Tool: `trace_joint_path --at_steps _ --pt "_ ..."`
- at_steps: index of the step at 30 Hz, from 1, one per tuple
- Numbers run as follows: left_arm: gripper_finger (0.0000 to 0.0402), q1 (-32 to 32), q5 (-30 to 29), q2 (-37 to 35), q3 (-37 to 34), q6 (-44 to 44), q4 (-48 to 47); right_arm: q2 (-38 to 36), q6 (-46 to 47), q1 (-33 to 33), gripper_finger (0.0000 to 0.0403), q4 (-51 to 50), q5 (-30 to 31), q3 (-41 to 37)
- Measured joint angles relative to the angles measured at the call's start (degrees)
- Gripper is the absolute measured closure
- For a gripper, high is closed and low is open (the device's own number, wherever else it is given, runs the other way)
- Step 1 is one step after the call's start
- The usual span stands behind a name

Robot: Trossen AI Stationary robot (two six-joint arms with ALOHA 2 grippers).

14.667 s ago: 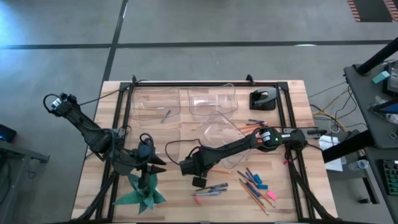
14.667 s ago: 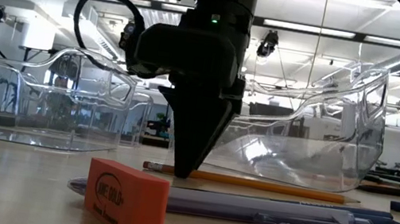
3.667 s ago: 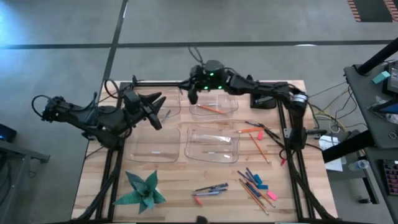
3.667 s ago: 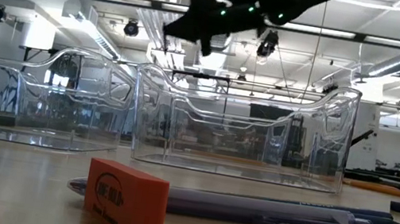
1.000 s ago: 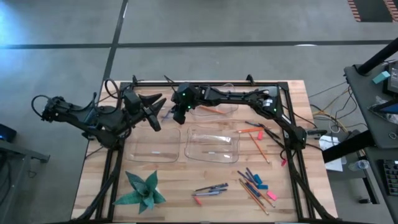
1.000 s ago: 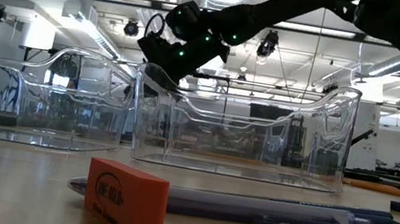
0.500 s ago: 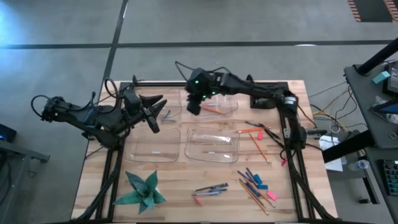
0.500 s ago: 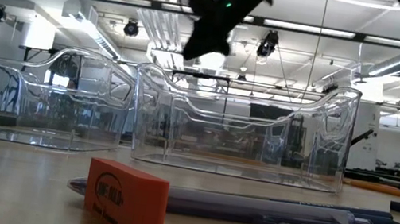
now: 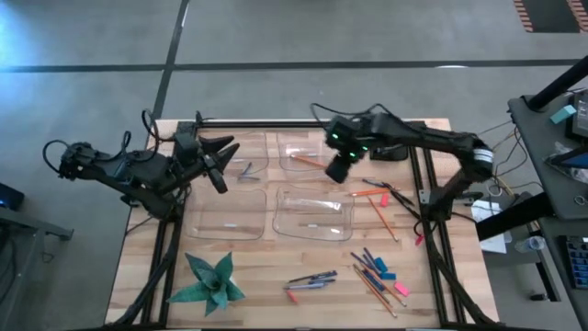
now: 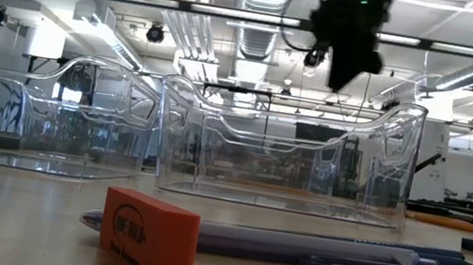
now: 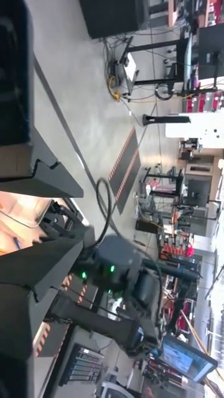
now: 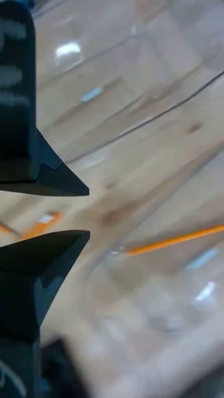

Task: Sort crayons/erasers/pens/pencils in bins
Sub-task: Put the black pen into the bottom left transparent bin

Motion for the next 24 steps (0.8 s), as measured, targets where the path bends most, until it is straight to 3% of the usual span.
trace_joint_path --at_steps 10,18,24 --pt "0.0297 0.0 -0.04 -1.71 0.0 0.05 0.07 -13.92 16.06 -0.02 0.0301 -0.45 -0.12 -20.73" --pt "0.0297 0.0 -0.22 -1.24 0.0 -0.09 0.09 -14.66 17.86 -0.71 0.0237 -0.53 0.09 -31.08" --pt "0.0297 0.0 -0.24 -0.92 0.0 -0.21 0.22 -13.7 17.57 -4.16 0.0223 -0.03 0.17 -37.21"
